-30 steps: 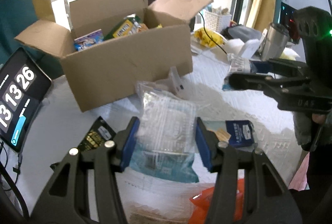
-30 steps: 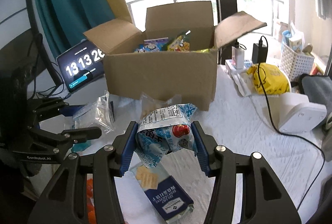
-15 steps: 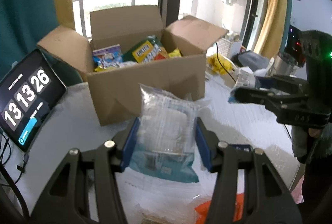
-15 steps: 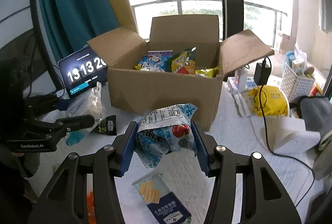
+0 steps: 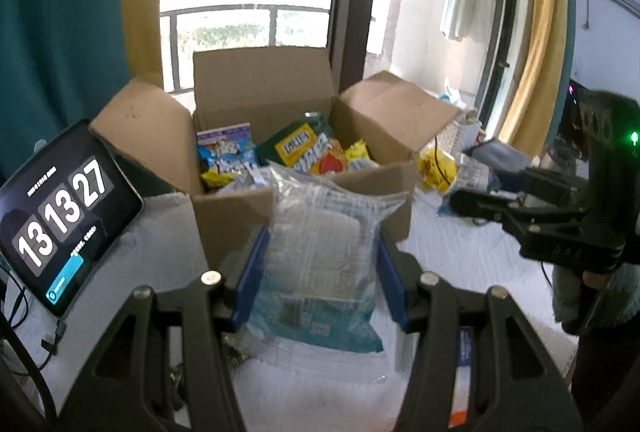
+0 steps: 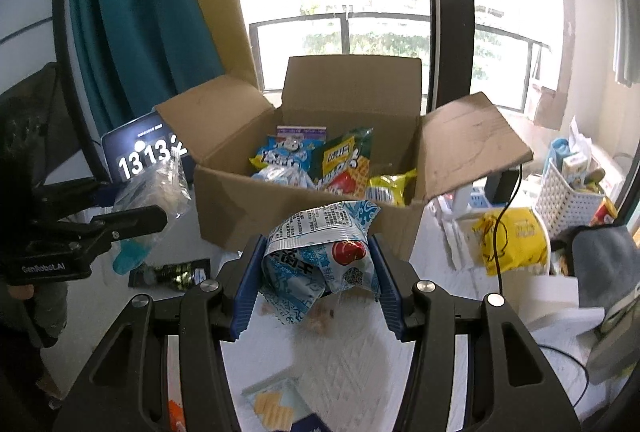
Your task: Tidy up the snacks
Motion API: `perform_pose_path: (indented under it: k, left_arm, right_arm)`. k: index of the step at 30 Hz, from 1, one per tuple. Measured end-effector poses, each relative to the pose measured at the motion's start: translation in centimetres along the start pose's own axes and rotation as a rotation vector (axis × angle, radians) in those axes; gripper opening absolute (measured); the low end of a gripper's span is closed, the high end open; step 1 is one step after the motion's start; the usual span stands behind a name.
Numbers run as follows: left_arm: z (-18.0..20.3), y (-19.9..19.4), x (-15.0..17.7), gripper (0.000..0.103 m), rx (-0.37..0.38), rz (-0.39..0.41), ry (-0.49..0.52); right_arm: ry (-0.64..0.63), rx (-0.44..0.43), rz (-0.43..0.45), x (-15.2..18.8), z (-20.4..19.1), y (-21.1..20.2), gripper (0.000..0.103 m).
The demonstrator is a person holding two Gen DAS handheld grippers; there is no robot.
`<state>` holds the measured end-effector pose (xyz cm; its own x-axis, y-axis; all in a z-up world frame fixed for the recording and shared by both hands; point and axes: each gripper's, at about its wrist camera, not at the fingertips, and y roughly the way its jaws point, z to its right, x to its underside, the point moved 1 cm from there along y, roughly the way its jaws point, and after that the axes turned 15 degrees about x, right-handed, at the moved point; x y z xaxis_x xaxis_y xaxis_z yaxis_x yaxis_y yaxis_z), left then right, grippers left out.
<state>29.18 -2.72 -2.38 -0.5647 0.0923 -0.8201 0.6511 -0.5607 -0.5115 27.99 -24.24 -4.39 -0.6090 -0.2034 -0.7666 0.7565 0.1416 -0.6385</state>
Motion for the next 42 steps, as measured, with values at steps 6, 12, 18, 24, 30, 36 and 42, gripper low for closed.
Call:
perform_pose_path:
  k: [6,12,18,24,30,36,42]
  left_arm:
    - [-0.7,-0.1,-2.3,0.054,-0.01,0.06,-0.016]
    - [-0.8,0.8,-5.1,0.054,-0.02,0.095,0.008]
    - [-1.2,2.1,-7.7,0.054,-0.035,0.133,0.031]
    - [-2.7,4.3,-10.4,0.054,-0.055,0.156,0.025]
    - [-4.5,7.1,-12.2,0.054,-0.054,0.141,0.008]
    - [-6.4,10.2,-13.6,0.054,-0.052,0.123,-0.015]
    - [-8.5,13.1,-15.2,0.055,-0.046,0.116,-0.054]
  right_arm:
    - [0.009,0.007,0.022,-1.4,0.6,0.9,0.055]
    - [0.017,0.023,0.064,-3.7,1.5,2.0,0.055]
    - [0.035,0.041,0.099,-6.4,2.8,3.6,0.055]
    - [0.069,0.05,0.115,-8.6,4.0,6.0,0.055]
    - [0.085,0.048,0.111,-10.6,4.7,9.5,0.055]
    - [0.095,0.047,0.103,-12.1,5.1,12.4,0.055]
    - [0.128,0.051,0.082,-12.8,5.4,15.2,0.055]
